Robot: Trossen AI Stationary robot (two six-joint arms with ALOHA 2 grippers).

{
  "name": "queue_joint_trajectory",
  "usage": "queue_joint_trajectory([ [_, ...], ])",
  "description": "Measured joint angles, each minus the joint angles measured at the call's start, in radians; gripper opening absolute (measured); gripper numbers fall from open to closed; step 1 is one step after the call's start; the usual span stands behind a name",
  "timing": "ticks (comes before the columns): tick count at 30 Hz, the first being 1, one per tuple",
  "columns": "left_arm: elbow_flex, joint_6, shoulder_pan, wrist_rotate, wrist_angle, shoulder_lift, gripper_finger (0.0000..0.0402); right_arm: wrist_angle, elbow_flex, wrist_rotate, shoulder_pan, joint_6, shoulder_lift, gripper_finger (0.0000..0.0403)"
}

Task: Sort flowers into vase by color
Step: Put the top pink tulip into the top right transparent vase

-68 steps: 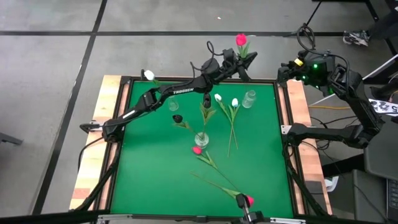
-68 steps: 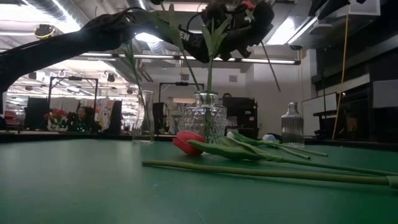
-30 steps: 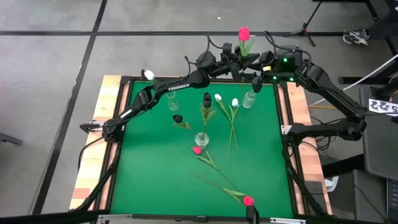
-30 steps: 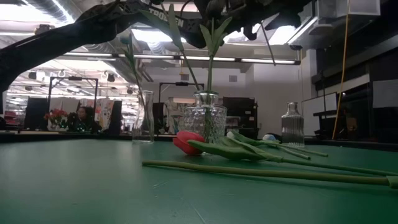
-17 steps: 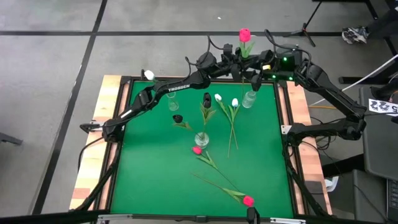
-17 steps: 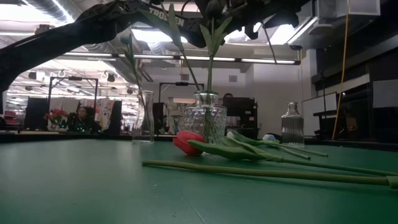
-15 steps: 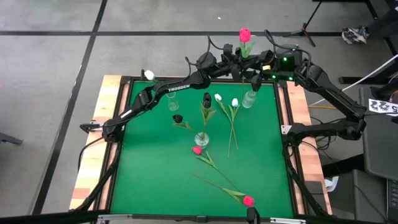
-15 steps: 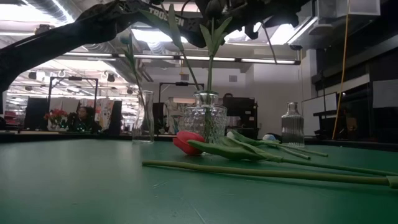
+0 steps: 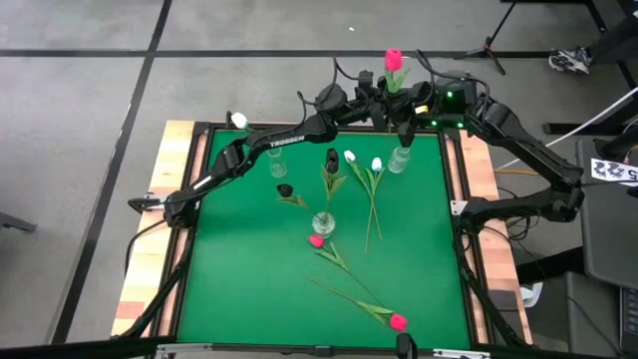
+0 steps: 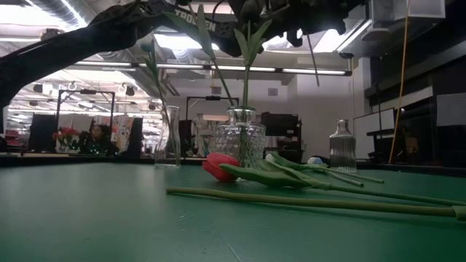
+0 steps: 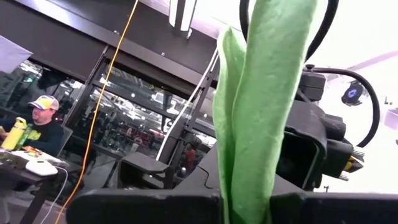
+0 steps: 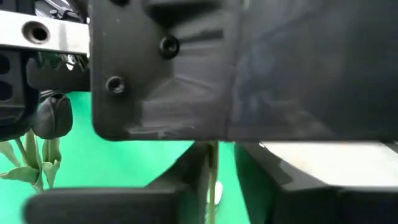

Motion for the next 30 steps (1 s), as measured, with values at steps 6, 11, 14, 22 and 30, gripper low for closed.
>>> queue_joint_trajectory([
  [6,0.0,0.0,0.001,-0.004,0.0,0.0,0.0,0.003,0.0,0.003,0.001,-0.01,0.0,0.0013],
  [11,0.0,0.045,0.009,0.039,-0.012,0.0,0.0006,0.0,0.0,0.023,0.001,0.005,-0.007,0.0007],
  [14,0.0,0.083,0.016,0.107,-0.024,0.0,0.0031,-0.004,0.0,0.028,0.001,0.006,-0.014,0.0005],
  [22,0.003,0.075,0.046,0.281,-0.019,-0.002,0.0143,-0.004,0.017,0.035,0.001,0.014,-0.019,0.0003],
  [30,0.005,0.013,0.068,0.306,-0.045,-0.006,0.0226,0.002,0.034,0.063,0.0,0.039,-0.02,0.0001],
])
